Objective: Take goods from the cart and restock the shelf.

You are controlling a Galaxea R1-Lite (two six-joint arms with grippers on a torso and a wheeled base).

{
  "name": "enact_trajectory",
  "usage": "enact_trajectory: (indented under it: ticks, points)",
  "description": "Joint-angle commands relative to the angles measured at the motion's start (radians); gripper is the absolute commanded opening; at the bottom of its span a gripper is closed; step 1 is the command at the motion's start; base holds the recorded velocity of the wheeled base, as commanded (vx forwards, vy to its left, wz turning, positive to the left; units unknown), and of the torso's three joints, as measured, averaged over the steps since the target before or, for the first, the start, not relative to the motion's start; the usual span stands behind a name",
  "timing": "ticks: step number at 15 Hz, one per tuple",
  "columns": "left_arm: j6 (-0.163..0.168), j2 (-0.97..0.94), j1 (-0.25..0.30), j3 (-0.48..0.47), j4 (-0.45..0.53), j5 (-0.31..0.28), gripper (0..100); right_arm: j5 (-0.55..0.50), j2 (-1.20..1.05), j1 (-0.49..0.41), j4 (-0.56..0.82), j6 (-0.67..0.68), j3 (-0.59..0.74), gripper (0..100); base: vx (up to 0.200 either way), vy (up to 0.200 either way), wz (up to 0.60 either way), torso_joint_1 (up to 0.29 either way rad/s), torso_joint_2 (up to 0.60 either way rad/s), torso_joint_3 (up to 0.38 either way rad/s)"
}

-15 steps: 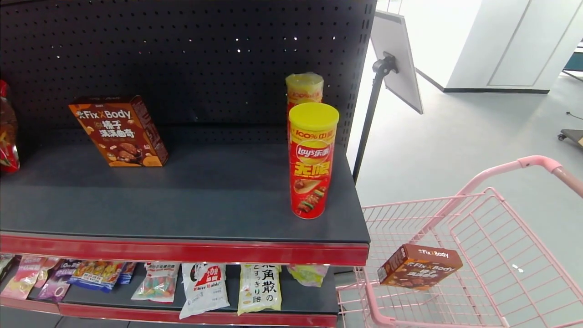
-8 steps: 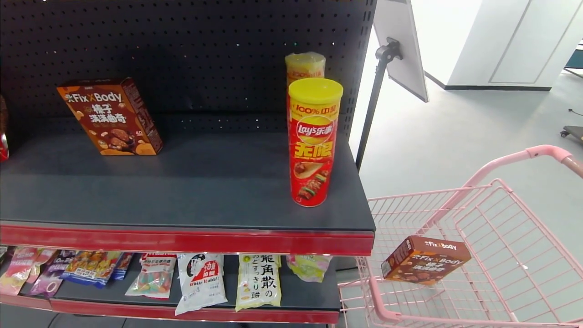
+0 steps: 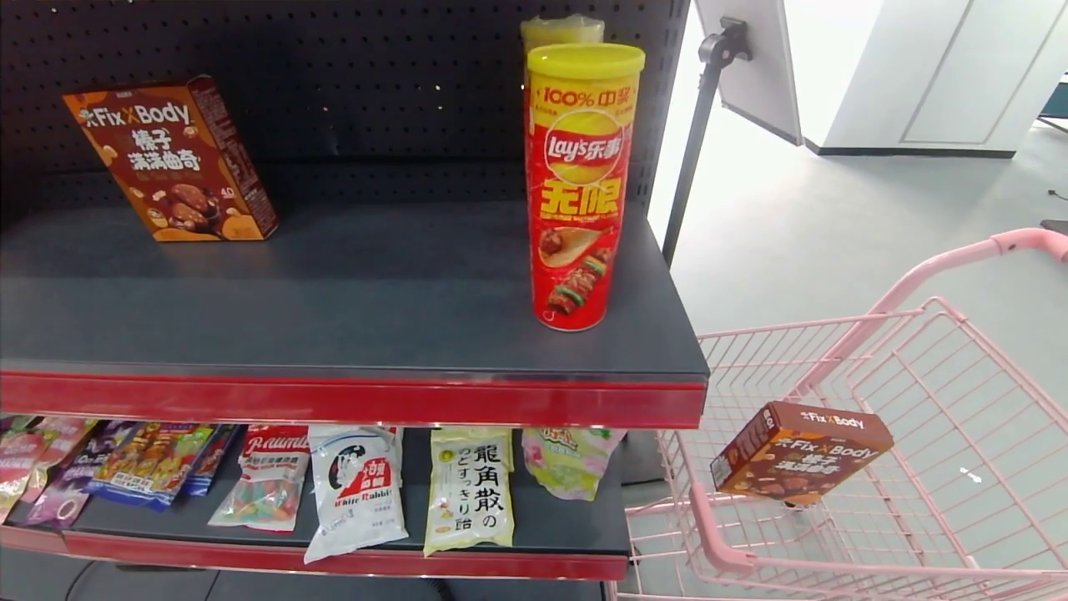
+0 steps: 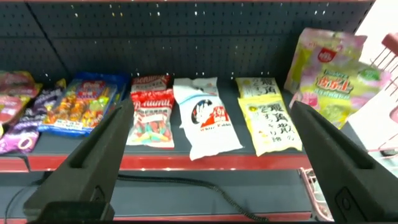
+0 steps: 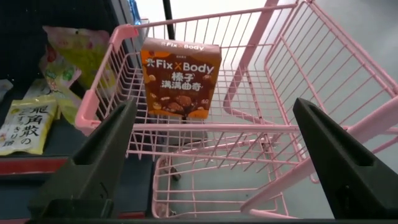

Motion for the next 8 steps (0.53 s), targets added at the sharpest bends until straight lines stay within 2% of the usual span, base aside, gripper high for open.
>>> enact_trajectory:
  ticks: [1,5,8]
  points:
    - [0.0,0.0,0.0,0.0,0.0,0.0,100,0.0,0.0,0.0,0.0,0.0,0.0,100,0.0,0.0,0.0,-0.203,0.55,0.344]
    - [0.0,0.0,0.0,0.0,0.0,0.0,100,-0.002,0.0,0.0,-0.005,0.001,0.0,100,0.0,0.0,0.0,-0.188,0.53,0.343]
    - [0.0,0.0,0.0,0.0,0.0,0.0,100,0.0,0.0,0.0,-0.005,0.0,0.002,100,0.0,0.0,0.0,-0.069,0.21,0.137]
